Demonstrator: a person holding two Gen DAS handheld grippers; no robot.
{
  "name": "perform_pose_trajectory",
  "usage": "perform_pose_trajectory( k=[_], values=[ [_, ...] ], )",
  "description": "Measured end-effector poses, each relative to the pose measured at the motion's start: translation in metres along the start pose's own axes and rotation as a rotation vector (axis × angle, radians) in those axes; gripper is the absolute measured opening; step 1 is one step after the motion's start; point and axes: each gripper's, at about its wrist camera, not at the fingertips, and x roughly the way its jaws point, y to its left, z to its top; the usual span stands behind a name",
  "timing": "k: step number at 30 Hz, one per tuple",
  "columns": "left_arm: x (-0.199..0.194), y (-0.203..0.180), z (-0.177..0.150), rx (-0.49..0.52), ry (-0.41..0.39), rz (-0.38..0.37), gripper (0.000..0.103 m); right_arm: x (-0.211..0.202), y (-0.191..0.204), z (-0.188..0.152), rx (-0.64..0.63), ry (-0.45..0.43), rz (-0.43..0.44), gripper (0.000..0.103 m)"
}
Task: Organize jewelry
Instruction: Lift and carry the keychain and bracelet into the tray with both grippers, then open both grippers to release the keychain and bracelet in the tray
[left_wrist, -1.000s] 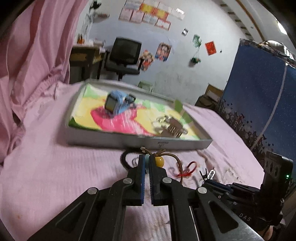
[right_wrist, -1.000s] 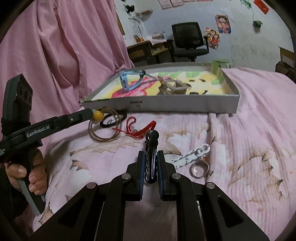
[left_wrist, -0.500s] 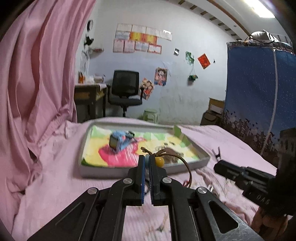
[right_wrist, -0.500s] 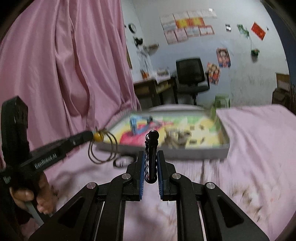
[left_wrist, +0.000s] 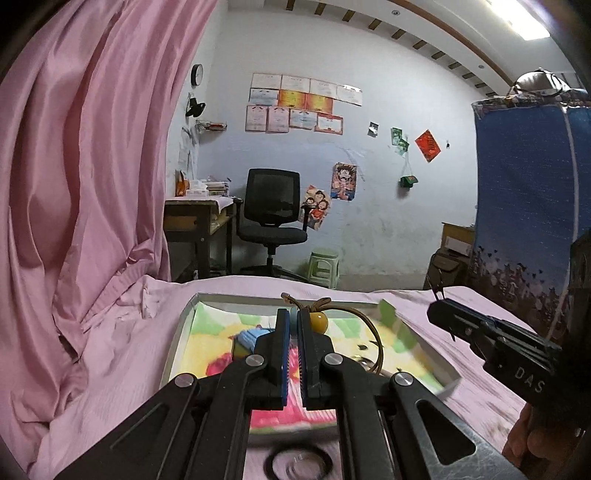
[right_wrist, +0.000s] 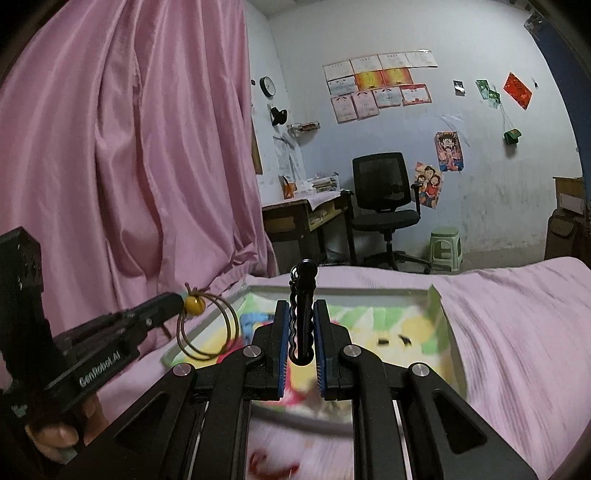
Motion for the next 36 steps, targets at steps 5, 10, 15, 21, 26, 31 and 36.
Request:
perform_pose_trajectory(
  k=[5, 10, 15, 21, 26, 31, 36],
  values=[
    [0.037, 0.012, 0.003, -0.029, 0.057, 0.027, 0.004, 0.040, -0.004, 0.003, 0.027, 0.037, -0.007, 0.012],
    [0.069, 0.025, 0.001, -0.081, 0.156, 0.034, 0.004, 0.074, -0.013, -0.005, 0.043, 0.116, -0.027, 0.012],
    [0.095, 0.031, -0.008, -0.108, 0.283, 0.029, 0.005, 0.096, -0.023, -0.017, 0.069, 0.205, -0.054, 0.012],
    [0.106, 0.029, -0.014, -0.092, 0.353, 0.026, 0.005, 0.114, -0.032, -0.032, 0.097, 0.311, -0.076, 0.012],
    [0.112, 0.027, -0.019, -0.093, 0.423, 0.025, 0.005, 0.124, -0.035, -0.040, 0.092, 0.385, -0.088, 0.012],
    [0.116, 0.034, -0.023, -0.142, 0.474, 0.022, 0.005, 0.123, -0.037, -0.043, 0.107, 0.405, -0.088, 0.012],
    [0.112, 0.038, -0.025, -0.179, 0.482, -0.008, 0.005, 0.115, -0.039, -0.042, 0.115, 0.402, -0.092, 0.022]
  ],
)
